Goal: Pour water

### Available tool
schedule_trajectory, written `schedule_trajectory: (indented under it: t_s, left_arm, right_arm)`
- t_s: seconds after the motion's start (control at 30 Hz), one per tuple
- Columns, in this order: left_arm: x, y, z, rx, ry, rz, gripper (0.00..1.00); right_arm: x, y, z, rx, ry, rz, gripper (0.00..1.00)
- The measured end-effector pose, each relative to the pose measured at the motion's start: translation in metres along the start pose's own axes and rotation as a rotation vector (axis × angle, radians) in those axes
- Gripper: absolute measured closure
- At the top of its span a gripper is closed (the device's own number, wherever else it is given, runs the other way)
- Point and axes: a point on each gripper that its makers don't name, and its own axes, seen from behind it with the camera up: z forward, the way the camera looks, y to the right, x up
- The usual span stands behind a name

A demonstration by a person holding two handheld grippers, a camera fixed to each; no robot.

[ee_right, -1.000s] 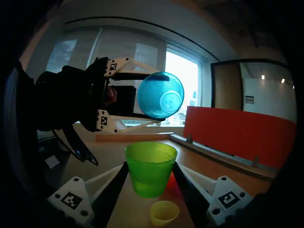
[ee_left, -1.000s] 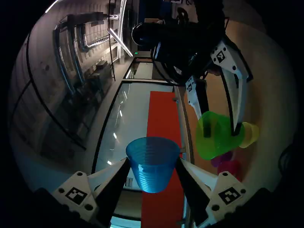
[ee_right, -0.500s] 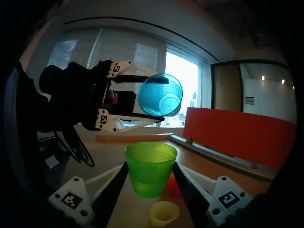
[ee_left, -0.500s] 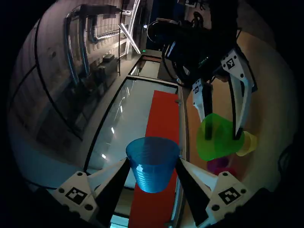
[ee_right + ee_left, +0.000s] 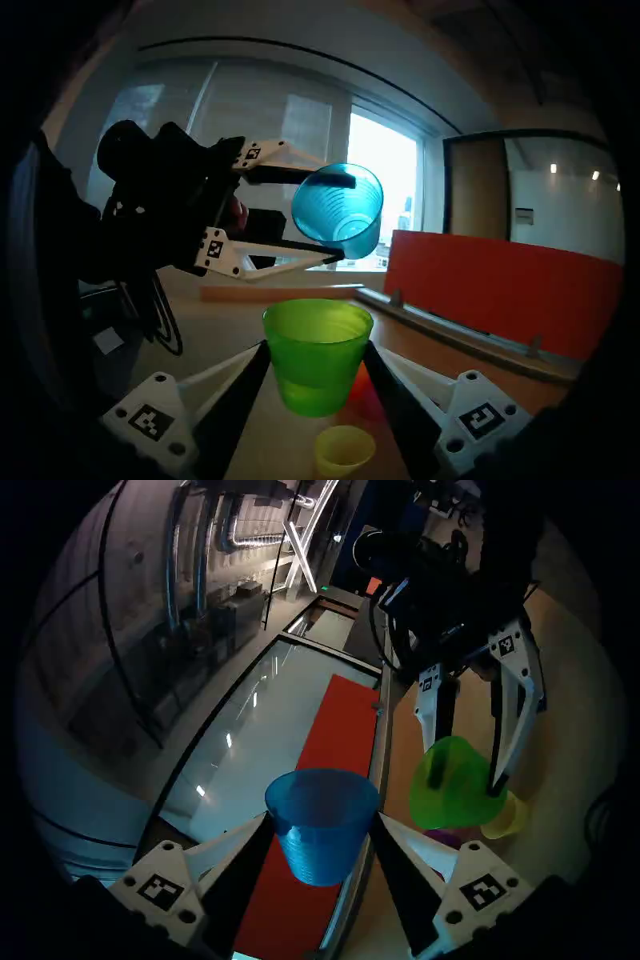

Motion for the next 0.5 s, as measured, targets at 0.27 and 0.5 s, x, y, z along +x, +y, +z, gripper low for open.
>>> schedule_trajectory:
  t_s: [0.27, 0.5]
  left_arm:
    - [-0.0046, -0.0006, 0.0005, 0.002, -0.002, -0.106, 0.17]
    - [-0.0080, -0.0057, -0.0015, 0.004, -0.001, -0.224, 0.17]
  right_arm:
    - [0.0007, 0.0024, -0.0039, -0.007, 0.003, -0.001, 0.13]
    - [0.0025, 0.0040, -0.0063, -0.011, 0.005, -0.002, 0.13]
